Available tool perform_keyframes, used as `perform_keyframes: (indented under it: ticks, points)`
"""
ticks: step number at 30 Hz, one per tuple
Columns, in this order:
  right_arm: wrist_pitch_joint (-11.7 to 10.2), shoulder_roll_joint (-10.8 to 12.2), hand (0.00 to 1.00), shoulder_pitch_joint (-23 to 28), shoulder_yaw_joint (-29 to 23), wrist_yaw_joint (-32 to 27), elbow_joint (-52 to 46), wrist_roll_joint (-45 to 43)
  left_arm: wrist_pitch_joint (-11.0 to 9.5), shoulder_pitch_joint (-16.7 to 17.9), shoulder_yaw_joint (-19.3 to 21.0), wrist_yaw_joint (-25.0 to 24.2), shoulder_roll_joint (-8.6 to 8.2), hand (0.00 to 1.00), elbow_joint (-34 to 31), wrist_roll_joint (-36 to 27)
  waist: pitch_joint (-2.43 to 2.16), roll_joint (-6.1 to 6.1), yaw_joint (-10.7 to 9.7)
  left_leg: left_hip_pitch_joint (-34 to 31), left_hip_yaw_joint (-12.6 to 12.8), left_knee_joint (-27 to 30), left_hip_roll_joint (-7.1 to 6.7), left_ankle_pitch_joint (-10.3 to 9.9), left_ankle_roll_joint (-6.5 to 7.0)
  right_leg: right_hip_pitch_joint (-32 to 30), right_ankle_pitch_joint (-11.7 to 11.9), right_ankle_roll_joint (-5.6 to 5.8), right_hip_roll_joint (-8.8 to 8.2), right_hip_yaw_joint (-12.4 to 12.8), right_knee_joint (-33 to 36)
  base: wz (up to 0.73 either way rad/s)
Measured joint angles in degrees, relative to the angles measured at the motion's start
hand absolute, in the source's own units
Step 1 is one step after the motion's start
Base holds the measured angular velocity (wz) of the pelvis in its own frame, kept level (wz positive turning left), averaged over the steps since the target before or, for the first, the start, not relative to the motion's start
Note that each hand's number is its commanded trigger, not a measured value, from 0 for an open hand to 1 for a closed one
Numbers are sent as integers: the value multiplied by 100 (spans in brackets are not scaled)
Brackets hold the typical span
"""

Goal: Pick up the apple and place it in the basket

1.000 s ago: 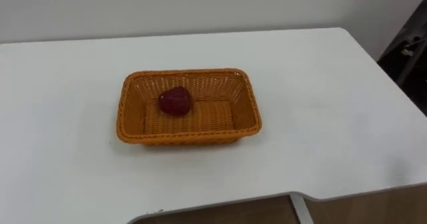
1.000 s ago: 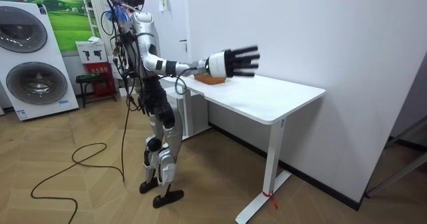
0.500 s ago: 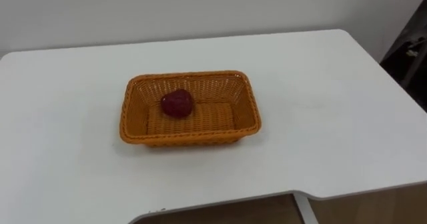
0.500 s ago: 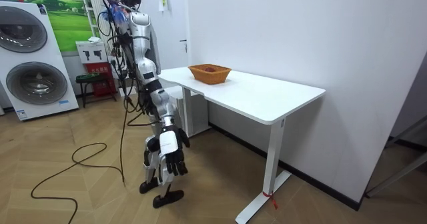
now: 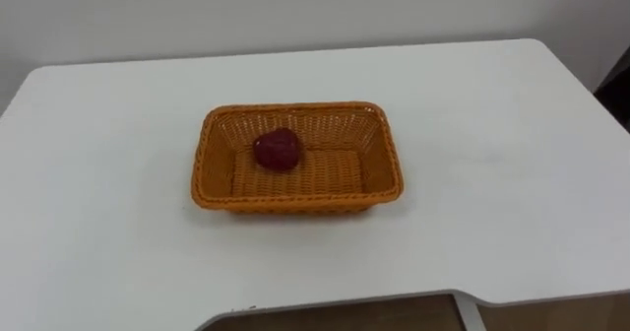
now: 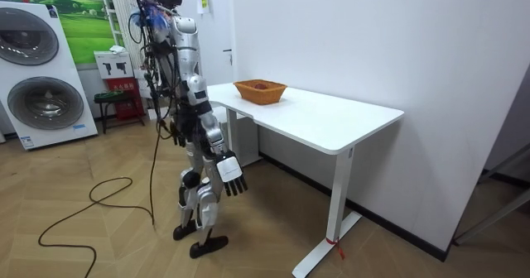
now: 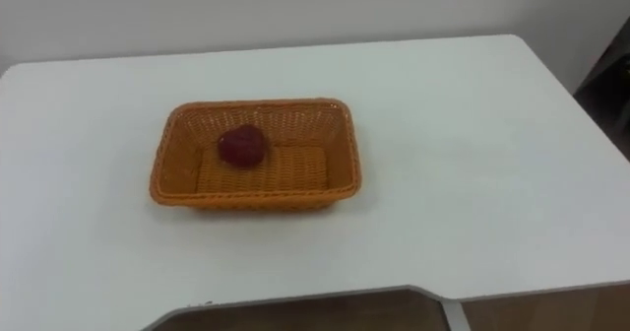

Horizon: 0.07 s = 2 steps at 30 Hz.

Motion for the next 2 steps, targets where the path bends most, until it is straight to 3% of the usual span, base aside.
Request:
perform_keyframes:
  ticks: [2]
  points:
    - [-4,-11,0,-53,100,164,4,4,23,-5,-3,-76,-3,0,0,0,-2,-9,-2,-48,-34,12,-2,0,0,0,0,0,-1,-26,-11,5]
